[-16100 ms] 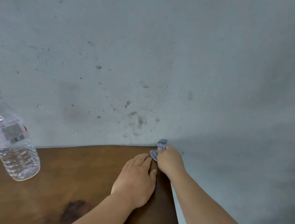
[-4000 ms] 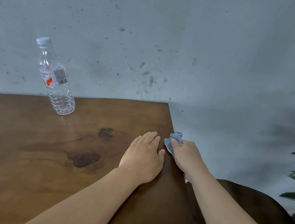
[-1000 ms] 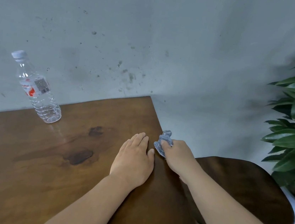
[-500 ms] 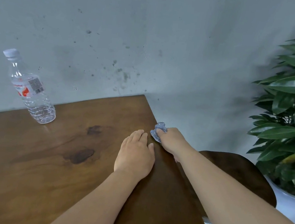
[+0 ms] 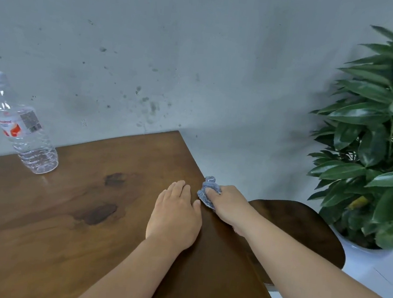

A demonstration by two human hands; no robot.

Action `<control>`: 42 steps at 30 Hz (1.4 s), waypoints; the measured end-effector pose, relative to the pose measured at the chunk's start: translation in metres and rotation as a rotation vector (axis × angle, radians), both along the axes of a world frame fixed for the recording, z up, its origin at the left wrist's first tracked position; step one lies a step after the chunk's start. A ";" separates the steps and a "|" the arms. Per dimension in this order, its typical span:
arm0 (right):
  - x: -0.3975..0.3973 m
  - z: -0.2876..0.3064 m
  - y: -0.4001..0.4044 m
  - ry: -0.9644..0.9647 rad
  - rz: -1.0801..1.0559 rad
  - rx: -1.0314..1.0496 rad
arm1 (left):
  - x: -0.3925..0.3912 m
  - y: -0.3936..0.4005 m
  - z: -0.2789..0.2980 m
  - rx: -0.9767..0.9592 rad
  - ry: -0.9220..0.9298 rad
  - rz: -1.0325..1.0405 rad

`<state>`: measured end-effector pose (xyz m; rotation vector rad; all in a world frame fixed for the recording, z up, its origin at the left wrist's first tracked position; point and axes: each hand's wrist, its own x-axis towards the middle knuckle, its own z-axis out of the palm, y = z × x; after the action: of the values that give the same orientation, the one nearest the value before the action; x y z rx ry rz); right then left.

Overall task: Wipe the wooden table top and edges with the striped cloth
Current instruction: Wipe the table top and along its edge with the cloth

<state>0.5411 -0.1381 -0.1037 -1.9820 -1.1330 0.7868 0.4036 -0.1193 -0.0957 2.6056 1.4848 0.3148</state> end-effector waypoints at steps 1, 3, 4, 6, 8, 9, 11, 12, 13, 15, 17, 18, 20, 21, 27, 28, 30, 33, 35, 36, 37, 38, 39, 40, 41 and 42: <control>0.000 0.001 0.004 0.014 -0.010 -0.001 | 0.001 0.000 0.000 -0.003 -0.006 -0.001; 0.000 0.004 0.012 0.031 -0.021 -0.002 | 0.001 0.001 0.001 -0.011 -0.015 0.001; -0.001 0.005 0.016 0.035 -0.031 -0.006 | 0.001 0.001 0.000 -0.018 -0.017 -0.002; -0.002 0.010 0.022 0.035 -0.045 -0.021 | 0.001 0.002 -0.001 -0.020 -0.026 -0.010; -0.003 0.012 0.025 0.035 -0.044 -0.029 | 0.000 0.003 -0.001 -0.015 -0.032 -0.018; -0.003 0.013 0.025 0.039 -0.042 -0.030 | -0.001 0.003 -0.001 -0.016 -0.034 -0.020; -0.004 0.013 0.021 0.051 -0.040 -0.028 | -0.002 0.002 0.000 -0.027 -0.039 -0.024; -0.004 0.012 0.018 0.048 -0.038 -0.023 | -0.002 0.001 0.000 -0.033 -0.037 -0.025; -0.005 0.012 0.014 0.042 -0.037 -0.017 | -0.003 0.001 0.001 -0.039 -0.034 -0.027; -0.006 0.012 0.000 0.022 -0.023 -0.007 | -0.004 0.000 0.000 -0.054 -0.026 -0.031; -0.006 0.010 -0.015 -0.002 -0.005 -0.009 | -0.006 -0.002 -0.002 -0.059 -0.013 -0.039; -0.006 0.010 -0.022 -0.007 0.000 -0.011 | -0.007 -0.004 -0.003 -0.059 -0.008 -0.044; -0.007 0.008 -0.032 0.005 -0.004 -0.015 | -0.008 -0.006 -0.005 -0.056 -0.004 -0.053; -0.007 0.008 -0.034 0.011 -0.009 -0.020 | -0.008 -0.005 -0.005 -0.052 -0.004 -0.054; -0.005 0.008 -0.020 0.011 -0.014 -0.036 | -0.004 -0.004 -0.004 -0.024 -0.014 -0.054; -0.004 0.008 -0.015 0.011 -0.011 -0.035 | -0.004 -0.004 -0.003 -0.025 -0.009 -0.052; -0.004 0.008 -0.004 0.022 -0.017 -0.015 | -0.004 -0.005 -0.002 -0.026 0.006 -0.046; -0.003 0.008 0.003 0.027 -0.023 -0.013 | -0.003 -0.007 0.000 -0.025 0.009 -0.032; -0.003 0.008 0.001 0.014 -0.013 -0.014 | -0.003 -0.007 0.000 -0.035 0.005 -0.025; -0.003 0.007 -0.002 0.012 -0.009 -0.004 | -0.003 -0.008 0.000 -0.036 0.009 -0.024; -0.003 0.007 -0.005 0.016 -0.005 0.006 | -0.003 -0.009 0.000 -0.036 0.016 -0.024; -0.003 0.006 -0.010 0.017 0.000 0.013 | -0.004 -0.010 0.000 -0.035 0.024 -0.024; -0.003 0.006 -0.014 0.013 0.005 0.012 | -0.004 -0.010 0.000 -0.036 0.028 -0.024; -0.004 0.005 -0.020 0.007 0.012 0.009 | -0.005 -0.012 -0.001 -0.036 0.033 -0.024; -0.003 0.004 -0.026 0.004 0.020 0.010 | -0.005 -0.014 -0.002 -0.032 0.037 -0.023; -0.004 0.003 -0.031 0.000 0.028 0.017 | -0.005 -0.016 -0.002 -0.027 0.040 -0.021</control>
<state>0.5376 -0.1693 -0.1011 -1.9563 -1.1658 0.7885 0.3983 -0.1350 -0.0978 2.6193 1.4631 0.2395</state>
